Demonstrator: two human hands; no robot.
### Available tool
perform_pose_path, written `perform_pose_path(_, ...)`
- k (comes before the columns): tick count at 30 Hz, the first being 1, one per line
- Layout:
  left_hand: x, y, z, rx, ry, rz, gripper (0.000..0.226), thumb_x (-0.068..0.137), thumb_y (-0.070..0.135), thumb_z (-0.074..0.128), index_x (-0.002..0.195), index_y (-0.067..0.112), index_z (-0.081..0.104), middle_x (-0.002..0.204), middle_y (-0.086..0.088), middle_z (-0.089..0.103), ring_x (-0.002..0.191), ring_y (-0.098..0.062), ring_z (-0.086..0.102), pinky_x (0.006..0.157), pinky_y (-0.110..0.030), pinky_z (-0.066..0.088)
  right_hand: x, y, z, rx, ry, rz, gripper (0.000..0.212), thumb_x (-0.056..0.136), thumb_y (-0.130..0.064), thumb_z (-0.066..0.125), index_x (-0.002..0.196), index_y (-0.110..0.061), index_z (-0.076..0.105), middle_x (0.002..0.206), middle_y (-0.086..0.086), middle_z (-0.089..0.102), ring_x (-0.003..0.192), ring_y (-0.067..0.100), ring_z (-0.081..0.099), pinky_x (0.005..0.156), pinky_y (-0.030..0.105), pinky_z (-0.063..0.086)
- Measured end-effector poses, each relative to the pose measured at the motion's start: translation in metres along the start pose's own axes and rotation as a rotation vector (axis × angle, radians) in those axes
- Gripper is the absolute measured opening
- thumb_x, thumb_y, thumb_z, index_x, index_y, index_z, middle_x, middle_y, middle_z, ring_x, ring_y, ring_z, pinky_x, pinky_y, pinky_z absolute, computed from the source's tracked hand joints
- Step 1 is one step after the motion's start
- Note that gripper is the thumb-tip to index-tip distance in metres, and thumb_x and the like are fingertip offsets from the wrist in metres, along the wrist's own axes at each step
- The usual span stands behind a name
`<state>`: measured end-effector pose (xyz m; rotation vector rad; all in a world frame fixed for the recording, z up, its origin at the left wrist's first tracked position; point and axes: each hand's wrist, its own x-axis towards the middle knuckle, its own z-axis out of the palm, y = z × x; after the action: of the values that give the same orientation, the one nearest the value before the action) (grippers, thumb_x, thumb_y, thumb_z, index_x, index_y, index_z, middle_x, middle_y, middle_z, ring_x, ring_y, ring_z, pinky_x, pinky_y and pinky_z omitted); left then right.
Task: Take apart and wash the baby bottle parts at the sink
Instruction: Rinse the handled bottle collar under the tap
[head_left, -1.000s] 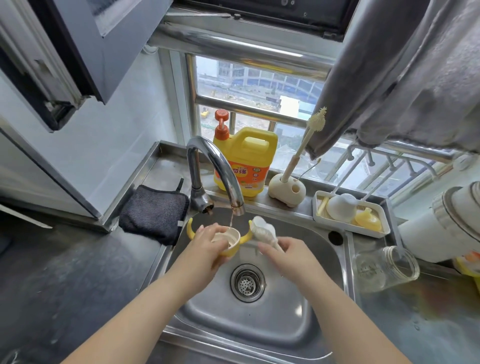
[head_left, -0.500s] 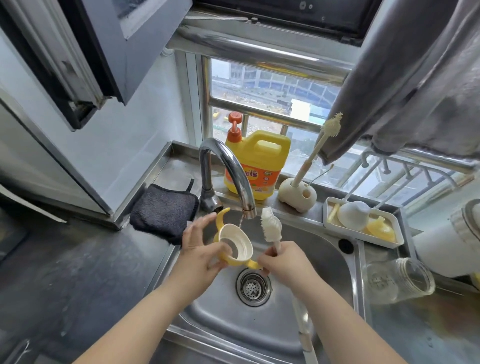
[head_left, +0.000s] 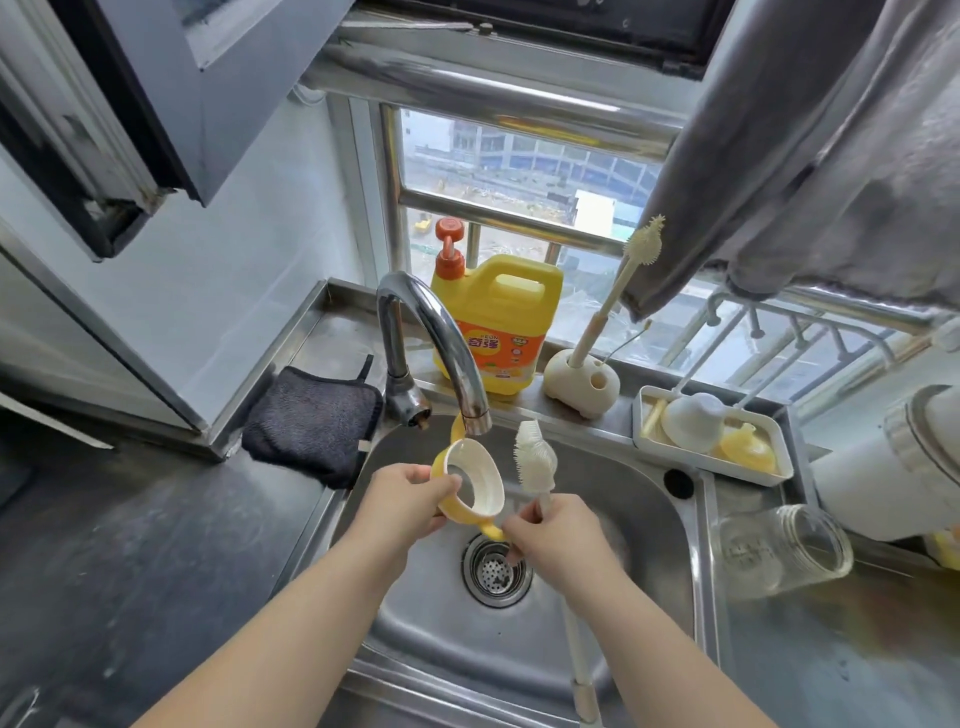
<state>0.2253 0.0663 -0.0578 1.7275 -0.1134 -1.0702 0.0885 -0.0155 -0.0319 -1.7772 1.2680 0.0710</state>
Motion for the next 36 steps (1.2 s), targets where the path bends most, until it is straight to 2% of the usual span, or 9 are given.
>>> perform_pose_path(5,-0.005,0.012,-0.004,0.051,-0.022,0.139,0.014,0.079,-0.004,0.069,0.086,0.008,0.070,0.071,-0.006,0.067,0.061,-0.010,0.062,0.059,-0.019,0.050,0.002,0.002,-0.012,0.002,-0.080,0.086,0.038,0.085,-0.050,0.052,0.102,-0.016,0.045,0.080,-0.001,0.056,0.065,0.012,0.049,0.055,0.024,0.036)
perform_pose_path(9,-0.009,0.020,-0.012,0.160,-0.056,0.262,0.024,0.075,-0.005,0.073,0.077,0.018,0.070,0.064,0.005,0.068,0.059,0.001,0.061,0.062,-0.009,0.047,0.004,0.001,-0.031,-0.111,-0.177,0.027,0.040,0.098,-0.051,0.023,0.120,-0.018,0.027,0.068,-0.001,0.043,0.058,0.012,0.041,0.056,0.026,0.032)
perform_pose_path(14,-0.013,0.023,-0.012,0.175,-0.101,0.287,0.027,0.074,-0.006,0.074,0.080,0.021,0.069,0.063,0.008,0.070,0.062,0.002,0.063,0.062,-0.007,0.047,0.005,0.000,-0.025,-0.146,-0.190,-0.043,0.053,0.097,-0.057,0.009,0.137,-0.035,0.037,0.105,-0.001,0.056,0.108,0.023,0.055,0.095,0.034,0.039)
perform_pose_path(16,-0.014,0.025,-0.013,0.174,-0.098,0.301,0.029,0.074,-0.007,0.074,0.080,0.021,0.069,0.063,0.009,0.070,0.061,0.004,0.063,0.061,-0.006,0.047,0.006,-0.003,-0.022,-0.148,-0.178,-0.044,0.056,0.097,-0.057,0.008,0.115,-0.035,0.056,0.106,-0.005,0.058,0.115,0.021,0.053,0.102,0.036,0.037)
perform_pose_path(18,-0.013,0.026,-0.015,0.170,-0.103,0.311,0.030,0.074,-0.008,0.074,0.082,0.021,0.069,0.066,0.008,0.071,0.064,0.003,0.064,0.062,-0.007,0.047,0.008,-0.005,-0.021,-0.150,-0.154,-0.075,0.047,0.101,-0.049,0.016,0.083,-0.030,0.056,0.087,-0.004,0.063,0.089,0.013,0.059,0.090,0.033,0.045)
perform_pose_path(21,-0.012,0.025,-0.017,0.172,-0.119,0.323,0.028,0.074,-0.006,0.074,0.086,0.019,0.070,0.073,0.004,0.072,0.070,-0.002,0.066,0.066,-0.010,0.050,0.011,-0.003,-0.021,-0.095,-0.102,-0.076,0.025,0.098,-0.041,0.042,0.095,-0.031,0.064,0.066,-0.007,0.065,0.055,0.000,0.051,0.062,0.025,0.043)
perform_pose_path(28,-0.010,0.020,-0.020,0.212,-0.152,0.332,0.031,0.071,-0.002,0.078,0.093,0.020,0.072,0.088,-0.006,0.074,0.086,-0.022,0.071,0.082,-0.032,0.056,0.019,-0.005,-0.017,-0.073,0.033,-0.037,0.007,0.090,-0.036,0.058,0.088,-0.030,0.055,0.076,-0.008,0.072,0.073,0.009,0.061,0.072,0.032,0.052)
perform_pose_path(34,-0.012,0.022,-0.018,0.200,-0.197,0.372,0.033,0.071,-0.005,0.078,0.092,0.019,0.070,0.087,-0.001,0.075,0.083,-0.014,0.072,0.076,-0.022,0.055,0.016,-0.008,-0.004,-0.026,-0.065,-0.038,0.020,0.091,-0.028,0.060,0.073,-0.022,0.053,0.078,0.001,0.074,0.048,0.001,0.053,0.043,0.015,0.038)
perform_pose_path(36,-0.015,0.019,-0.018,0.233,-0.192,0.398,0.035,0.070,-0.004,0.079,0.090,0.024,0.071,0.085,0.002,0.075,0.082,-0.014,0.072,0.077,-0.024,0.056,0.015,-0.011,-0.009,-0.066,-0.047,-0.042,0.019,0.091,-0.031,0.060,0.076,-0.021,0.056,0.080,-0.001,0.073,0.055,0.001,0.058,0.051,0.017,0.044)
